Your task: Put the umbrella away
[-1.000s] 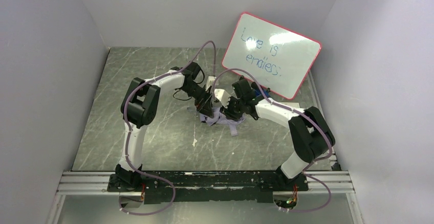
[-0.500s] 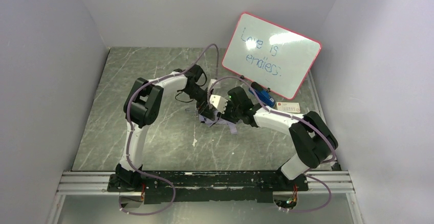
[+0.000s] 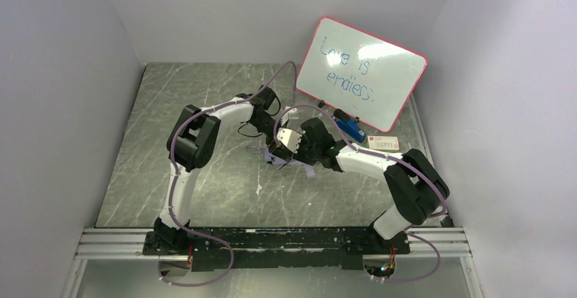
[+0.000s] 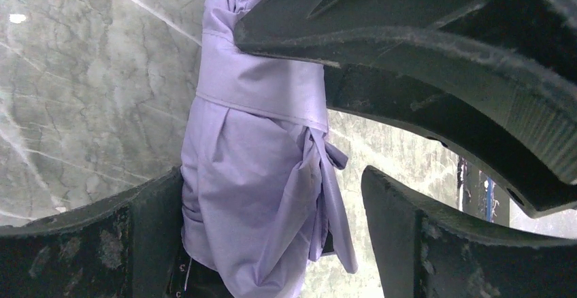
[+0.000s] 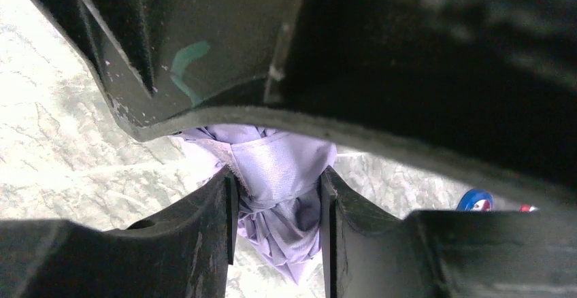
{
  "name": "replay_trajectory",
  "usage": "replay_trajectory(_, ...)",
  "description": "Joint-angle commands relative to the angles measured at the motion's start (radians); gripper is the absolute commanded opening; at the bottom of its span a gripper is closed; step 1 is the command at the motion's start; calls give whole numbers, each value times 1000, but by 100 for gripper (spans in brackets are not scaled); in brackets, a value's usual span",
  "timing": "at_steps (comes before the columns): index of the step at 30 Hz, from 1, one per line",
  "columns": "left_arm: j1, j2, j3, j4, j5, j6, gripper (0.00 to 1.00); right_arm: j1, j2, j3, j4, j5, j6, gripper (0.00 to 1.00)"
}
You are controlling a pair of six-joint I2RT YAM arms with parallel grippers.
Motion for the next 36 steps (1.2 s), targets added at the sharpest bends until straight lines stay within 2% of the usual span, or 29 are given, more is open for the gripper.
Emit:
replay_trajectory(1, -60, 31, -37, 1, -47, 1, 97, 1, 109, -65, -68, 31, -5, 17)
replay_trajectory(8, -76, 37, -77, 43, -128, -21, 88, 1, 106, -57, -61, 22, 2, 17)
replay_trajectory(21, -88, 43, -150, 33, -235, 21, 62, 1, 70, -75, -30, 9, 11, 18)
replay_trajectory(23, -87, 42, -163, 23, -243, 35, 65, 2, 65, -78, -25, 7, 11, 18)
replay_trajectory(27, -88, 39, -186, 16, -241, 55, 87, 1, 74, -74, -33, 17, 6, 18)
replay_trajectory(29, -88, 37, -190, 23, -242, 52, 89, 2, 76, -74, -30, 18, 6, 18)
replay_trajectory(36, -88, 60, -169, 16, -263, 47, 63, 1, 69, -78, -24, 18, 15, 19)
